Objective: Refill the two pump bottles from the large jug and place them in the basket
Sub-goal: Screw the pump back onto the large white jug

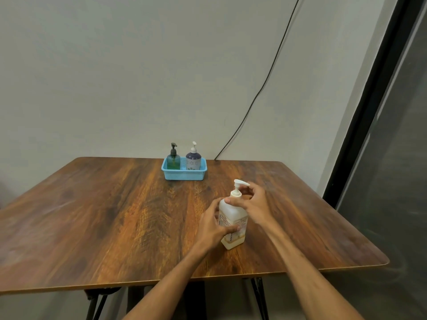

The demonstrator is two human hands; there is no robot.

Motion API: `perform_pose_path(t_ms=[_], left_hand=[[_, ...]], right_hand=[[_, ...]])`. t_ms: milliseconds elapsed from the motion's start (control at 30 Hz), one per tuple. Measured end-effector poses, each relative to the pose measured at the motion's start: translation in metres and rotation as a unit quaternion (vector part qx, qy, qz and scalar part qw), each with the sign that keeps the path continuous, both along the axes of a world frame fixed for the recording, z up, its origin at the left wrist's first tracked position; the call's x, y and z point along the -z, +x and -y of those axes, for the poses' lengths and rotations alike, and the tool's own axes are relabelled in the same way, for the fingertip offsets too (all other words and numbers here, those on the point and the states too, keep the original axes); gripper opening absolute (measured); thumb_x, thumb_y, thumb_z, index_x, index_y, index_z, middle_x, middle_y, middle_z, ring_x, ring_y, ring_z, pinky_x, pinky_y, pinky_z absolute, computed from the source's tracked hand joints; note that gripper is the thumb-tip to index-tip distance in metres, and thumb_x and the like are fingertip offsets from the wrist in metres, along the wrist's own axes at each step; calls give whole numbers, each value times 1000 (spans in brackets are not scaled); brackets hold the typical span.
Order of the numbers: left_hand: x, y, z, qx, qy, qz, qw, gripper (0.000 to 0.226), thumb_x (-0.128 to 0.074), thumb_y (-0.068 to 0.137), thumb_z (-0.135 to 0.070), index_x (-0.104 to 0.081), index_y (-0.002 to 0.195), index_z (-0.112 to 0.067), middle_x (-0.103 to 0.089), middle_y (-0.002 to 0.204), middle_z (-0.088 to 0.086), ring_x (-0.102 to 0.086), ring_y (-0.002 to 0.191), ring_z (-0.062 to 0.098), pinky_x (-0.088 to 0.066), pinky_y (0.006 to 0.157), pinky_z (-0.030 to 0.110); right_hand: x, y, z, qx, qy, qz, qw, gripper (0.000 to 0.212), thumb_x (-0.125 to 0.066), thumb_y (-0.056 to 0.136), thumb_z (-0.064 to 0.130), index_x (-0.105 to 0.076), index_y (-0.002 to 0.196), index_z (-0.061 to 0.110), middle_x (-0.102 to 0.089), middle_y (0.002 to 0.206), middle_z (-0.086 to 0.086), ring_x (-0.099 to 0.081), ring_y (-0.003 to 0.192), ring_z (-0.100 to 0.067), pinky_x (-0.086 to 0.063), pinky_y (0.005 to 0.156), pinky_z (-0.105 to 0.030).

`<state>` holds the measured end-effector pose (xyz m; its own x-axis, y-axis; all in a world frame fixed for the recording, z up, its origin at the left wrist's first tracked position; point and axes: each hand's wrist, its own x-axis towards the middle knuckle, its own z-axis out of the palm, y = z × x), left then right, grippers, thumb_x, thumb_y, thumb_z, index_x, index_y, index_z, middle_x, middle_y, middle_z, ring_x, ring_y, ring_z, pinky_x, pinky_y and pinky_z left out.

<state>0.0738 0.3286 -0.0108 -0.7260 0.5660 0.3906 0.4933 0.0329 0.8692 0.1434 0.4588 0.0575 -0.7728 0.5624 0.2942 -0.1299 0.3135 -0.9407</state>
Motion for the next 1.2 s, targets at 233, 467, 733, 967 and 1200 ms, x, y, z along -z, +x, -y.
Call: perform_pose_path(t_ms=[233, 467, 733, 967, 1200], left_hand=[[-2, 0, 0, 0, -7, -3, 1000, 76, -91, 65, -24, -51, 129, -30, -60, 113, -23, -59, 106, -4, -49, 81, 8], [-4, -2, 1, 7, -17, -7, 1000, 73, -91, 66, -23, -49, 125, -34, -60, 112, -21, -61, 106, 2, -51, 83, 18], [-7, -1, 1, 2, -20, -11, 1000, 73, -90, 67, -21, -48, 126, -34, -58, 111, -24, -59, 105, -3, -49, 84, 15], [-8, -3, 1, 9, -29, 5, 1000, 72, -90, 66, -16, -51, 127, -27, -61, 115, -15, -62, 107, 7, -51, 86, 19], [-10, -2, 2, 12, -42, 16, 999, 75, -90, 68, -16, -51, 131, -24, -59, 114, -18, -59, 104, 1, -47, 80, 11]], right_hand=[[-1, 3, -3, 2, -32, 2, 999, 40, -85, 67, 2, -74, 105, 9, -76, 99, -3, -73, 92, -18, -59, 84, -42], [-3, 2, -5, -7, -8, 0, 1000, 39, -87, 66, 2, -73, 102, 8, -76, 97, -3, -72, 91, -19, -59, 81, -37], [5, -2, 1, 10, -29, 3, 1000, 39, -81, 72, -2, -72, 109, 6, -76, 99, -2, -72, 95, -20, -59, 85, -38], [10, -2, 4, 32, -9, -3, 999, 39, -84, 71, 4, -74, 108, 12, -76, 99, 0, -72, 93, -17, -59, 85, -41], [-3, 5, 1, 2, -25, -12, 1000, 31, -78, 77, 1, -73, 106, 13, -76, 99, -2, -72, 94, -18, -59, 80, -32]])
